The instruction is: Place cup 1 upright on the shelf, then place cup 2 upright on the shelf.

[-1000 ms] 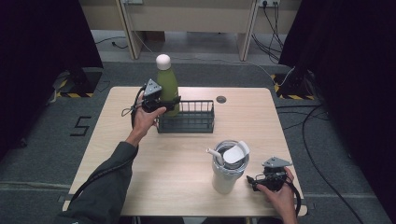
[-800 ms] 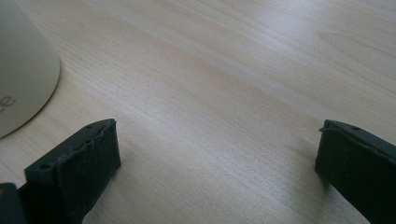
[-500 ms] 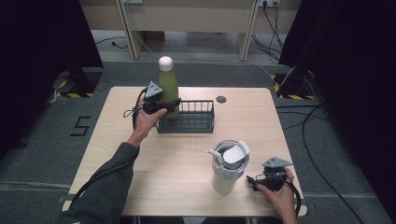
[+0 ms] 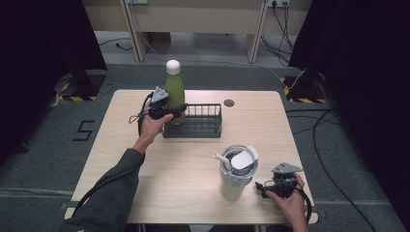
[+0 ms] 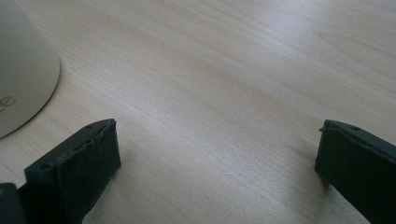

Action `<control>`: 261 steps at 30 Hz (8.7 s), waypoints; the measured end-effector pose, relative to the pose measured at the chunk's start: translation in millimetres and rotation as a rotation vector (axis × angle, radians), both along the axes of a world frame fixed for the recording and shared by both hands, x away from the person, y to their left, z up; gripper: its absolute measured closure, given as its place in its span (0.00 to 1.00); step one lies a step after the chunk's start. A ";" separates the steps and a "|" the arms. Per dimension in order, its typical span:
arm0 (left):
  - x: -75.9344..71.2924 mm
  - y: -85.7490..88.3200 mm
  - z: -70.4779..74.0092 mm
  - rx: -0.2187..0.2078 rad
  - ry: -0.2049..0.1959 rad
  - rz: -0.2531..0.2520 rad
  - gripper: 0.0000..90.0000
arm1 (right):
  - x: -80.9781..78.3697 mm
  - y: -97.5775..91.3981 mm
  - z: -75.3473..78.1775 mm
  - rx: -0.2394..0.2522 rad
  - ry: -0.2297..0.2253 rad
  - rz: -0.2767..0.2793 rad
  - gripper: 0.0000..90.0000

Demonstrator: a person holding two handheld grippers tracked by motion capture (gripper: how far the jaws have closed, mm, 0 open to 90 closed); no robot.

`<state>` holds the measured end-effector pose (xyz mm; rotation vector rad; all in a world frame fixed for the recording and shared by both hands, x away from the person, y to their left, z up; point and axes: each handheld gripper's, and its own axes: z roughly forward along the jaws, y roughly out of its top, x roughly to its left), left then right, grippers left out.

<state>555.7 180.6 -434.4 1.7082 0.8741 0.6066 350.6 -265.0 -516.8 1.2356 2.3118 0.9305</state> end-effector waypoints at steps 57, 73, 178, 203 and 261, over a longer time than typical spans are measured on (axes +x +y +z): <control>-8.4 11.4 -1.5 -0.064 0.012 0.006 0.16 | 0.0 0.0 0.0 0.000 0.000 0.000 0.00; -15.6 17.4 -2.7 -0.080 0.019 0.003 0.16 | -0.1 0.0 0.0 0.000 0.000 0.000 0.00; -141.7 73.5 -41.2 -0.002 0.099 -0.072 0.16 | 0.6 0.1 -0.2 -0.001 -0.003 0.000 0.00; -165.8 80.3 -74.9 0.091 0.219 -0.080 0.16 | 0.5 0.1 -0.2 -0.001 -0.003 0.000 0.00; -191.2 84.9 -89.7 0.263 0.327 -0.066 0.14 | -7.4 2.8 2.1 0.010 -0.053 0.024 0.16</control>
